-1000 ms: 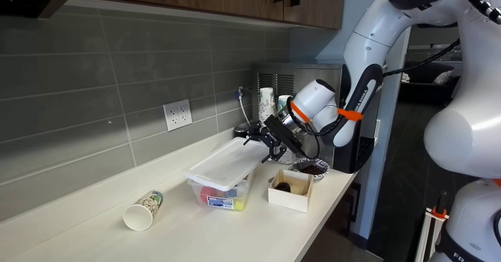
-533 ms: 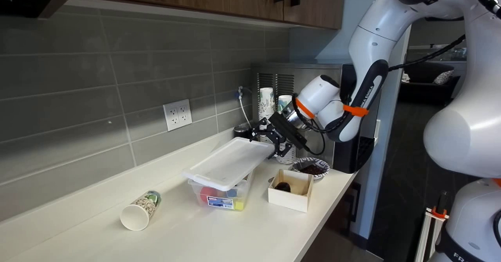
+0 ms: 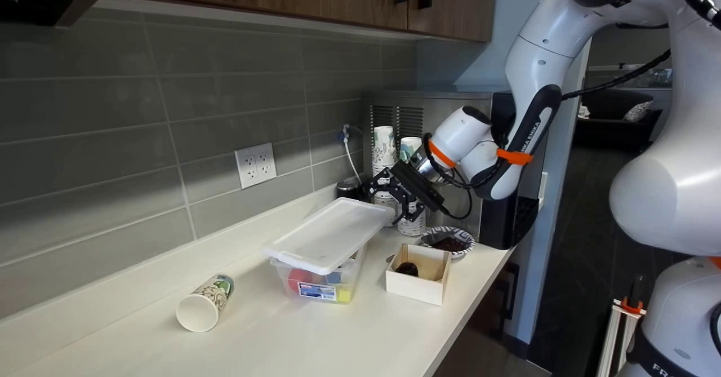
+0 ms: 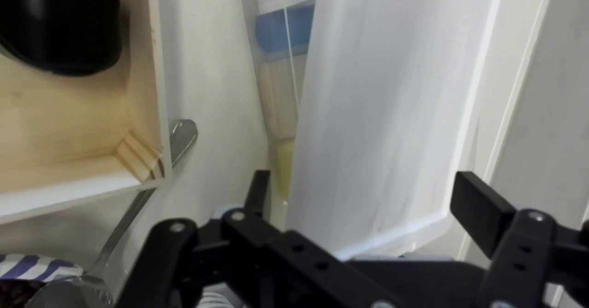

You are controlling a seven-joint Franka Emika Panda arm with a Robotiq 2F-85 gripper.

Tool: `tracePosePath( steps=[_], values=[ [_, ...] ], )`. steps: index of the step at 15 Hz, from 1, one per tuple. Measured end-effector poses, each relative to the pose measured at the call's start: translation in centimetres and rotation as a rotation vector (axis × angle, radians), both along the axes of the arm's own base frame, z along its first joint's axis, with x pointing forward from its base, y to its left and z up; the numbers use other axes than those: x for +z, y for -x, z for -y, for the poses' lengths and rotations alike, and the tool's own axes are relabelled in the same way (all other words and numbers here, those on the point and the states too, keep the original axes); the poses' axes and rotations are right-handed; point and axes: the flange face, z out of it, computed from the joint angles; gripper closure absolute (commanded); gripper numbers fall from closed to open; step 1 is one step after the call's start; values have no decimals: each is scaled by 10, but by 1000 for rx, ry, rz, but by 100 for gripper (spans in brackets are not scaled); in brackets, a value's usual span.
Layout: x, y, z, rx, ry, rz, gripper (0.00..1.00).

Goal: Put the lid on the bowl

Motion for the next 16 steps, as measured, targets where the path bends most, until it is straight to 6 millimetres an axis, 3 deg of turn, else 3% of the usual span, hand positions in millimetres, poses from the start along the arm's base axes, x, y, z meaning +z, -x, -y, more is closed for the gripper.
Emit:
tracePosePath(
  steps=[7,16],
  values=[
    [-4,-9,17,-50,72,-20,0],
    [-13,-29,14,-70,136,-44,0]
  ],
)
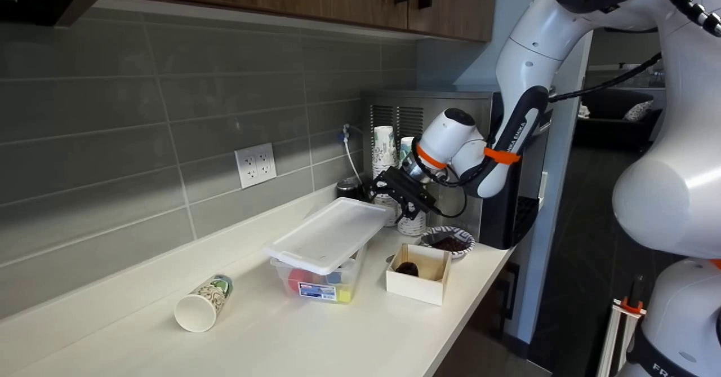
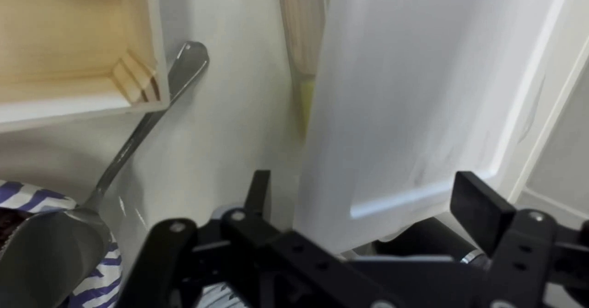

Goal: Put the lid on the bowl

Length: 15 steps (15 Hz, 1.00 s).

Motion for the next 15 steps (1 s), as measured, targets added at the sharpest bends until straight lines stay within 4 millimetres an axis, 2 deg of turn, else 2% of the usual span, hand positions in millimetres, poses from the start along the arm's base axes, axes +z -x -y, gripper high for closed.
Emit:
tracePosePath(
  steps=[10,15],
  values=[
    [6,-18,8,-25,39,12,0],
    [17,-31,0,-4,40,48,0]
  ],
)
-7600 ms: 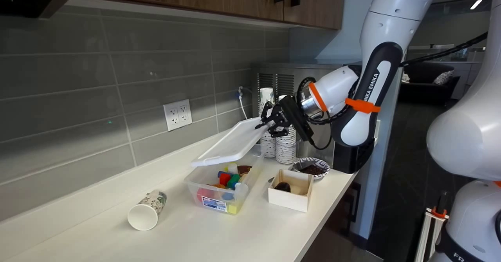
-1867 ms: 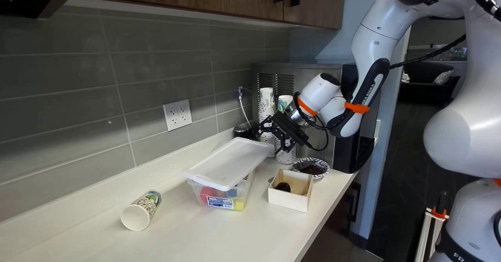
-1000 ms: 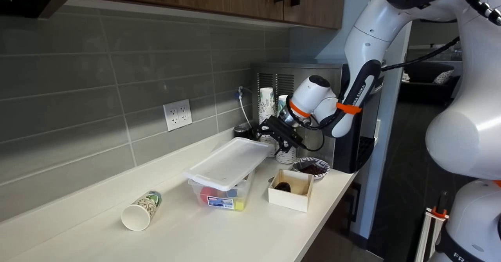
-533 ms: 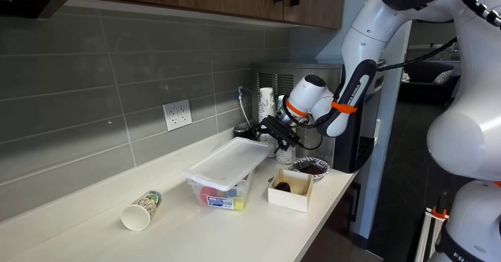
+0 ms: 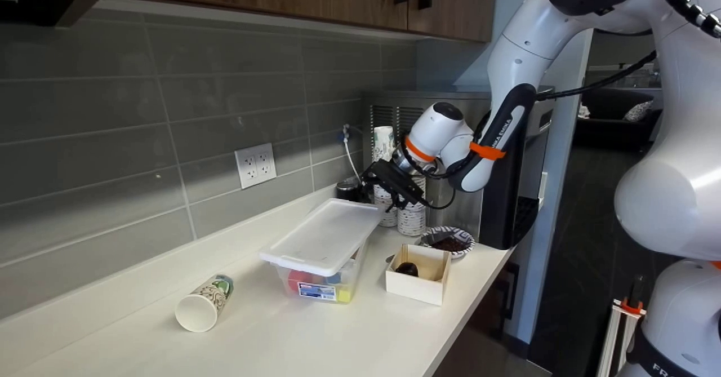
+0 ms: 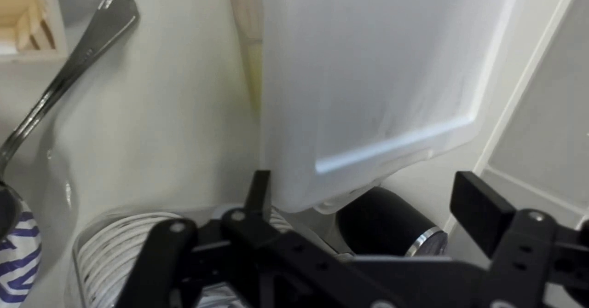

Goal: Put the lid on the bowl

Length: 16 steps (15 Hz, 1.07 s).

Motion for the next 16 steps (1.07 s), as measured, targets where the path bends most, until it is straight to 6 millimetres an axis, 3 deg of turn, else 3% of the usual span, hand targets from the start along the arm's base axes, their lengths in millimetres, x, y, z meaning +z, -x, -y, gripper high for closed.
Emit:
tracePosePath(
  steps=[6,16],
  values=[
    [-4,-11,-8,12,0,-1,0],
    [-11,-25,10,-37,19,-13,0]
  ],
)
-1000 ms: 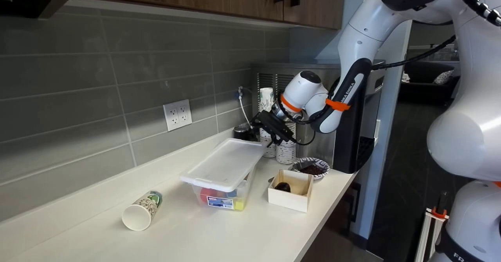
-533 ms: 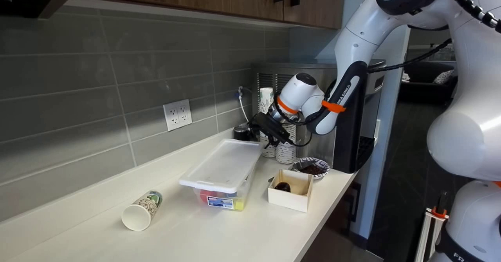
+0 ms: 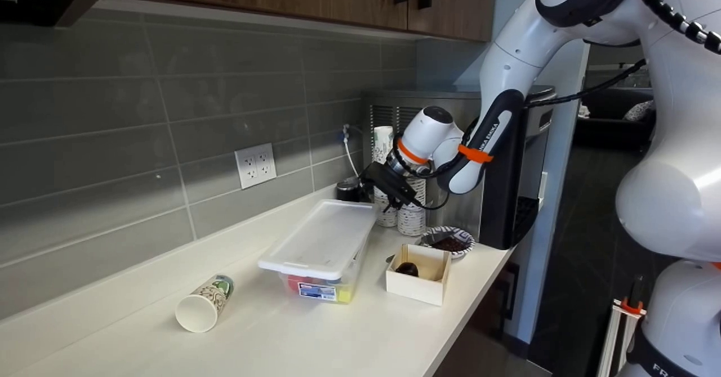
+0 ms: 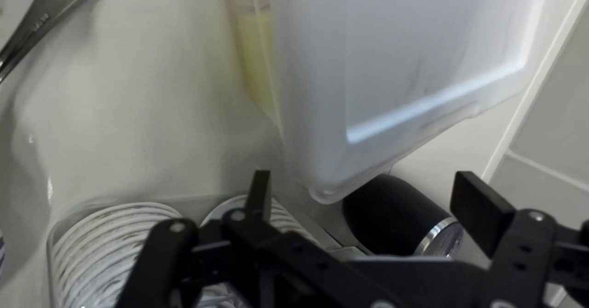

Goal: Put the lid on the bowl

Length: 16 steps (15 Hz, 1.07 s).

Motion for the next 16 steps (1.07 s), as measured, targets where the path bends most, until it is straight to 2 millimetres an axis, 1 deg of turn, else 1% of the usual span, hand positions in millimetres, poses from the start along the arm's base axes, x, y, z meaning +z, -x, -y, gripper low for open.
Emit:
tracePosePath(
  steps=[4,8,12,16],
  values=[
    [2,-2,8,-20,5,2,0],
    [5,-4,6,-31,5,-1,0],
    [18,-7,-10,-32,-9,3,0],
    [27,-2,-33,-45,7,-49,0]
  ],
)
